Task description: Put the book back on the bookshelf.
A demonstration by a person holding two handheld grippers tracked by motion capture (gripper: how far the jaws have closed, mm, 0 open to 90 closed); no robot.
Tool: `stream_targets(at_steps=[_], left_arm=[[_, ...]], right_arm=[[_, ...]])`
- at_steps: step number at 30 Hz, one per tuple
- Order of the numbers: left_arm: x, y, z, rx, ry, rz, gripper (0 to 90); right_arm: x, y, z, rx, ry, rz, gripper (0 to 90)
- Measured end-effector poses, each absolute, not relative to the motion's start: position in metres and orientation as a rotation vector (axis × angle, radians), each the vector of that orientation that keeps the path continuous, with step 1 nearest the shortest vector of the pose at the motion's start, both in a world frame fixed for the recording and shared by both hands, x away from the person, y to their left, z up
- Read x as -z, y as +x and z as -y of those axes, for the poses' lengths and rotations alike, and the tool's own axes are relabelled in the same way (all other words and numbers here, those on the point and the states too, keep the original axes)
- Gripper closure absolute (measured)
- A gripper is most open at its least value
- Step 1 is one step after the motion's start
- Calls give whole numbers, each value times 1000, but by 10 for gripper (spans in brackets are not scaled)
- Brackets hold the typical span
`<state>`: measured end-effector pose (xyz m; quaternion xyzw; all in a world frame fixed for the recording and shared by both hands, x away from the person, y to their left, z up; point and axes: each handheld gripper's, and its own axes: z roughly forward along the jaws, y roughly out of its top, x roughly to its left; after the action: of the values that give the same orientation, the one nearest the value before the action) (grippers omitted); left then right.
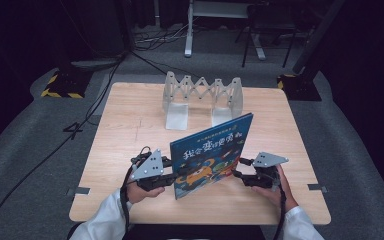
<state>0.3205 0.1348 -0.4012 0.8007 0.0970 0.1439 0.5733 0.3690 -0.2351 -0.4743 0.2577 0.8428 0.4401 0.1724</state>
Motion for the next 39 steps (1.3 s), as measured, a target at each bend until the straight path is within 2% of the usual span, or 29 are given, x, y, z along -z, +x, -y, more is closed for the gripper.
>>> stream_targets(at_steps=[3,7,12,14,19,21,25,27,28,35,39], left_arm=[[404,318,-129,-343,1900,-217,767],[412,322,-125,-320,1901,-269,766],[420,326,-122,-332,1913,-292,757],[425,328,-118,-345,1923,-305,712],[426,332,-120,-342,1895,-328,680],[426,333,-120,-343,1884,-347,628],[428,336,-122,-309,1863,-379,616],[429,337,-124,-298,1863,-356,744],[428,335,-124,-304,1868,-335,760],[428,334,-123,-295,1870,-298,798],[429,334,-124,-290,1857,-302,824]], right_arm=[[480,373,233,-1271,729,-2431,426],[479,372,228,-1282,670,-2456,528],[478,373,224,-1268,675,-2445,530],[479,372,224,-1277,676,-2443,541],[480,368,225,-1279,674,-2428,556],[481,366,225,-1289,667,-2419,566],[483,363,224,-1294,658,-2403,567],[483,363,223,-1283,648,-2400,568],[482,362,222,-1279,642,-2397,567],[482,362,221,-1264,649,-2382,559],[482,362,220,-1245,662,-2357,522]])
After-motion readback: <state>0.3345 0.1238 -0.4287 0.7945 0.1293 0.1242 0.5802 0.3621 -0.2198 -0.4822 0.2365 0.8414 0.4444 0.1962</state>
